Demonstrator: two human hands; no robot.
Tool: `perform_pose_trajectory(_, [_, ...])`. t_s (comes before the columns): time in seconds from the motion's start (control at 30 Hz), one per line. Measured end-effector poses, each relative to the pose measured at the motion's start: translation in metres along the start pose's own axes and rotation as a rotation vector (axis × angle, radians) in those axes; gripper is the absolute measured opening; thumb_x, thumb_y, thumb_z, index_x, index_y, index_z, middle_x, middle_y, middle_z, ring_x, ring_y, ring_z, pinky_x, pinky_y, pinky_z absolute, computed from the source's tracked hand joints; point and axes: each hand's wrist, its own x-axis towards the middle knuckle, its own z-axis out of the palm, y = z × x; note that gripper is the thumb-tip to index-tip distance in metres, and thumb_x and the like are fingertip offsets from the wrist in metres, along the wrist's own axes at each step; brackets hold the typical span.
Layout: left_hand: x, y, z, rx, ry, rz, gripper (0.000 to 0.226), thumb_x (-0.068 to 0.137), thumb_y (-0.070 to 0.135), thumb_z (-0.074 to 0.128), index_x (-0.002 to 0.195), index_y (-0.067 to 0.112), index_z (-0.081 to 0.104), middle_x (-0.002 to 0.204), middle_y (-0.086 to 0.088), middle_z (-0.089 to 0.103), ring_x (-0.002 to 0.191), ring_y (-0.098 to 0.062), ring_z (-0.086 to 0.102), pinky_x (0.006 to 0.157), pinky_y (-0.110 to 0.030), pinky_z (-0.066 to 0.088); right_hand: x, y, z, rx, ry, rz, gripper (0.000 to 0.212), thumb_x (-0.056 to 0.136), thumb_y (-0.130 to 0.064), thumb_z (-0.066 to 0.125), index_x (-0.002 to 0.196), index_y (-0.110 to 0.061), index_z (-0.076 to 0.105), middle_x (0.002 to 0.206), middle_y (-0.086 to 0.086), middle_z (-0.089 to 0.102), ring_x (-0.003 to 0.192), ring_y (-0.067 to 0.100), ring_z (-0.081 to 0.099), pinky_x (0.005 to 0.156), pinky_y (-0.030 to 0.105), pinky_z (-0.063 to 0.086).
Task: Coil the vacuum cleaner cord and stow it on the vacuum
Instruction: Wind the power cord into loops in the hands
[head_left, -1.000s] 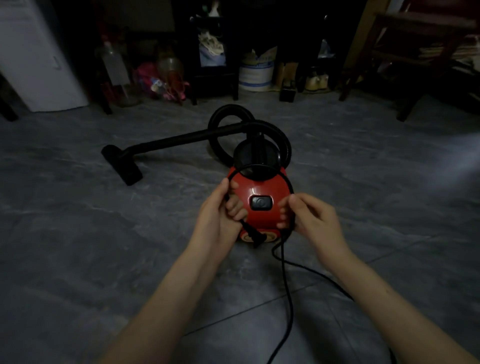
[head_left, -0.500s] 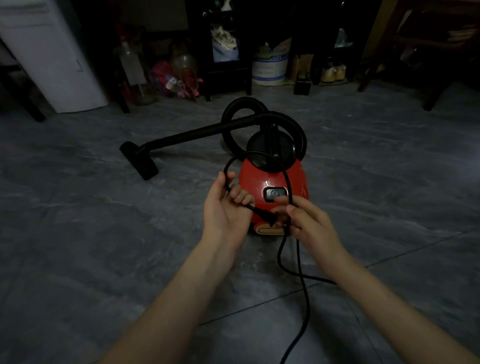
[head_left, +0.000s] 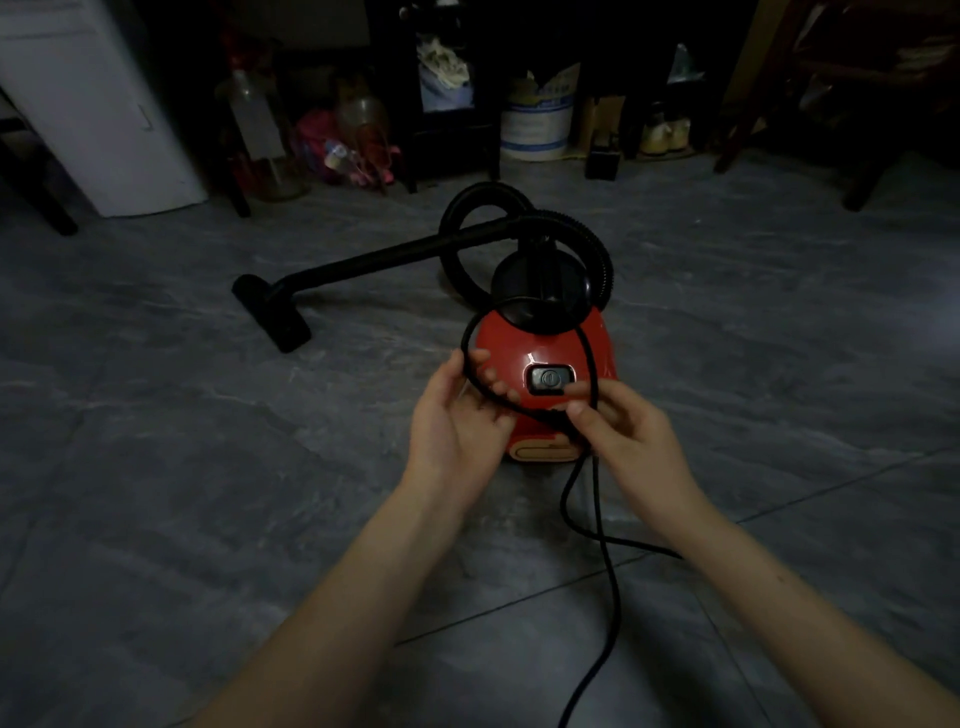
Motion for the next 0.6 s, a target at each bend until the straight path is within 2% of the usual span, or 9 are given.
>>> perform_pose_trajectory(0.1, [-0.001,0.001,-0.008,0.205,-0.041,-0.029,0.021,0.093,0.023,0.047,0.084,0.012,0.062,0.074,-0.001,0.066,0.074,-0.014,0.066,0.082,-0.034,0.05,0.005,-0.002,-0.009,-0.008,0.12,-0.039,0.02,0.092,-0.002,0.057,0.111,0.002,0.06,0.094,0.009,0.069,0.075,0.008,0.068,0.064,0.02,0.056])
perform_pose_trajectory(0.17, [-0.001,0.003,-0.014,0.326,-0.064,-0.039,0.022,0.094,0.02,0.045,0.089,0.01,0.064,0.083,-0.002,0.07,0.088,-0.018,0.069,0.088,-0.04,0.051,0.006,-0.003,-0.015,-0.042,0.146,-0.055,0.021,0.092,-0.004,0.056,0.112,0.0,0.062,0.092,0.007,0.07,0.072,0.008,0.067,0.063,0.018,0.055])
perform_pose_trajectory(0.23, [-0.001,0.008,-0.021,0.424,-0.072,-0.061,0.023,0.093,0.018,0.044,0.091,0.007,0.065,0.086,-0.005,0.07,0.093,-0.021,0.066,0.091,-0.043,0.051,0.007,-0.003,-0.021,-0.096,0.119,-0.054,0.019,0.093,-0.005,0.056,0.109,-0.008,0.066,0.089,0.004,0.071,0.071,0.007,0.066,0.063,0.018,0.053])
perform_pose_trajectory(0.33, [0.003,0.019,-0.027,0.496,-0.061,-0.12,0.024,0.09,0.02,0.045,0.097,0.006,0.063,0.084,-0.008,0.069,0.082,-0.022,0.066,0.087,-0.04,0.052,0.007,-0.003,-0.029,-0.19,0.012,-0.026,0.022,0.093,-0.003,0.056,0.1,-0.019,0.069,0.079,-0.003,0.072,0.07,0.004,0.066,0.063,0.017,0.053])
perform_pose_trajectory(0.43, [0.006,0.029,-0.026,0.565,-0.093,-0.175,0.028,0.084,0.026,0.052,0.102,0.008,0.062,0.08,-0.009,0.069,0.072,-0.021,0.067,0.075,-0.034,0.056,0.007,-0.003,-0.034,-0.287,-0.117,0.014,0.024,0.091,-0.002,0.058,0.108,-0.014,0.069,0.078,-0.005,0.073,0.071,0.001,0.066,0.063,0.016,0.052])
perform_pose_trajectory(0.5, [0.006,0.034,-0.023,0.79,-0.13,-0.155,0.025,0.09,0.026,0.051,0.106,0.01,0.062,0.083,-0.009,0.069,0.071,-0.019,0.066,0.071,-0.031,0.057,0.006,-0.005,-0.033,-0.347,-0.195,0.037,0.027,0.091,-0.002,0.059,0.112,-0.015,0.069,0.084,-0.01,0.074,0.076,0.0,0.067,0.065,0.015,0.054])
perform_pose_trajectory(0.6, [0.005,0.038,-0.013,1.251,-0.198,-0.078,0.023,0.095,0.024,0.051,0.107,0.011,0.066,0.083,-0.006,0.071,0.073,-0.017,0.066,0.071,-0.027,0.055,0.002,-0.006,-0.028,-0.436,-0.286,0.045,0.026,0.091,-0.006,0.06,0.106,-0.025,0.069,0.093,-0.014,0.074,0.086,0.002,0.068,0.071,0.022,0.057])
